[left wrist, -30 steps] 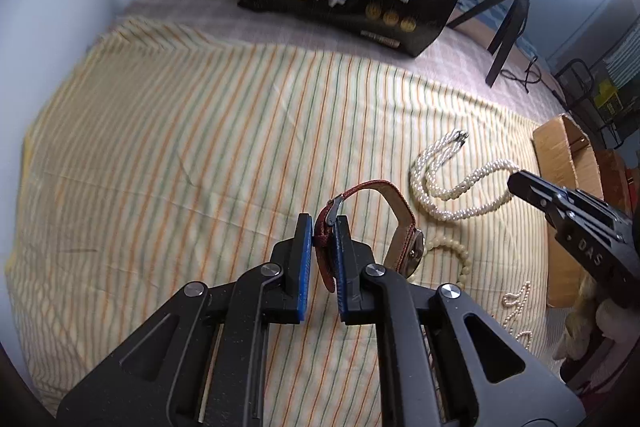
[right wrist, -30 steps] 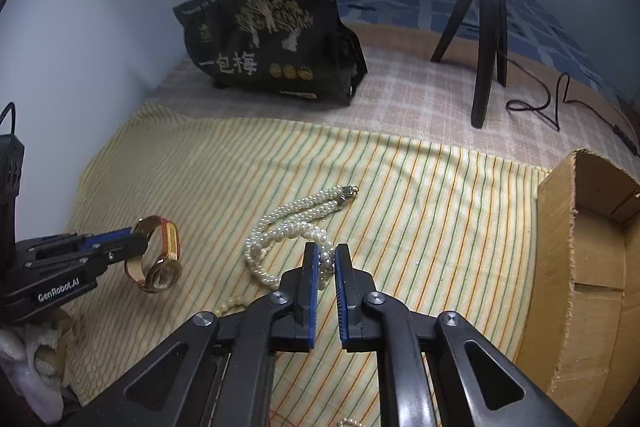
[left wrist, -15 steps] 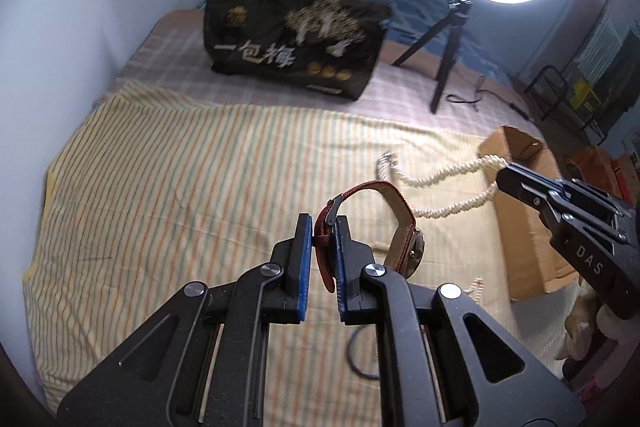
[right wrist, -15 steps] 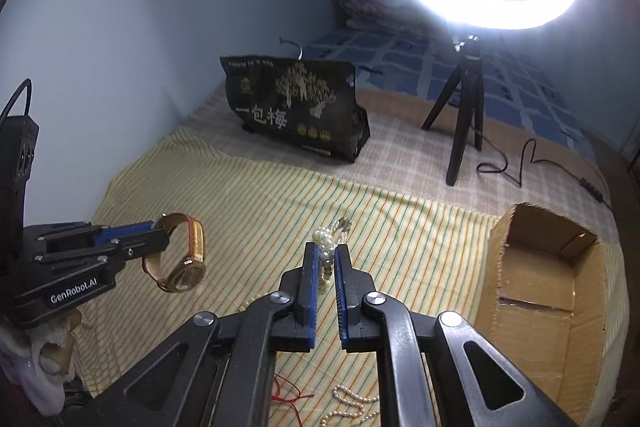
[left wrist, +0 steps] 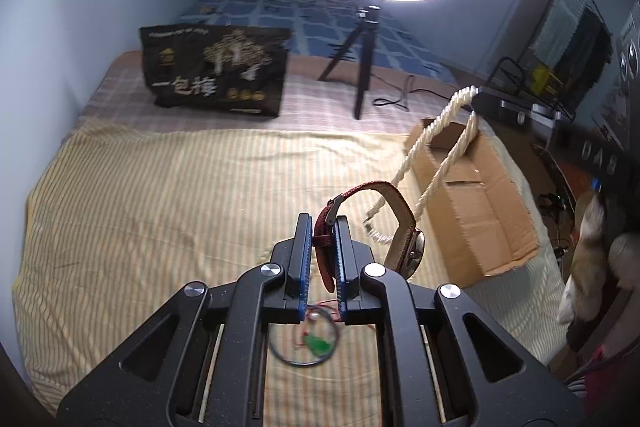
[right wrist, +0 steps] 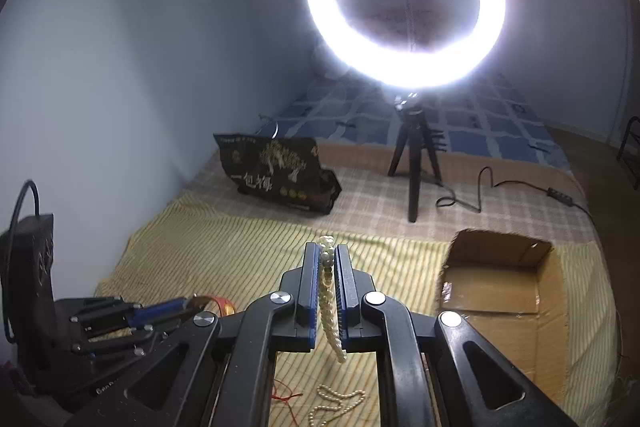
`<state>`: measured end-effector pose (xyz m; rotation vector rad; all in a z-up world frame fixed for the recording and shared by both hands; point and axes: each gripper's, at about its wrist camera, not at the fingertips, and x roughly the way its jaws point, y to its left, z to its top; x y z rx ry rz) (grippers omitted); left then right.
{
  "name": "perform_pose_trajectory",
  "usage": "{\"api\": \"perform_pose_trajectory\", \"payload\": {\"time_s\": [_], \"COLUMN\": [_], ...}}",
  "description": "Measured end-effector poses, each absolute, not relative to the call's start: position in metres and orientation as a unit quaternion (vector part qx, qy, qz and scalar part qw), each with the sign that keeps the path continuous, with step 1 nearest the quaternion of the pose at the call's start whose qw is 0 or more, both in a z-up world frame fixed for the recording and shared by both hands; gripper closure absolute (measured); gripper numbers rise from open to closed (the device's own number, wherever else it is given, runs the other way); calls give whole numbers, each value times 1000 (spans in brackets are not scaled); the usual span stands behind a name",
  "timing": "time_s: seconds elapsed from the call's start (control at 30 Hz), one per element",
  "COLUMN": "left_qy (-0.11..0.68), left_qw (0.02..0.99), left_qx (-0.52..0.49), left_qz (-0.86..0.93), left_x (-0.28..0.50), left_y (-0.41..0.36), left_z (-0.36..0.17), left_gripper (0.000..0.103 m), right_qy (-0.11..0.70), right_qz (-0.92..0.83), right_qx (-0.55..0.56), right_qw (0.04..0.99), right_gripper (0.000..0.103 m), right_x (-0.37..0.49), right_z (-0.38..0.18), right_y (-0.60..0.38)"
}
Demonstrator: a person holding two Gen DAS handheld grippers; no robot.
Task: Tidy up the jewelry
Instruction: 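Carry the watch with the left tool while the right tool carries the necklace over the cardboard box, then open the left tool to drop the watch while the right tool releases the necklace into the box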
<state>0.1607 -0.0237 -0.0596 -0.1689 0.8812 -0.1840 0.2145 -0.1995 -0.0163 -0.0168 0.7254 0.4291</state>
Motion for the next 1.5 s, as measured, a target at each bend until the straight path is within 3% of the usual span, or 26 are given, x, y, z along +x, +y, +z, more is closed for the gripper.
{"api": "perform_pose_trajectory", "payload": {"time_s": [0.6, 1.5], "left_qy": [417, 471], "left_qw": [894, 855], "left_qx": [-47, -7], "left_qz": [-159, -217], "left_x": [165, 189], "left_y": [-117, -228], "left_z": [-46, -100], "left_gripper": [95, 94], "right_qy": [313, 395], "right_qz": [129, 76], "right_qx": [-32, -8], "right_qw": [941, 915], "right_gripper": [98, 98], "right_x": [231, 295], "right_z": [36, -48], "right_y": [-293, -371]}}
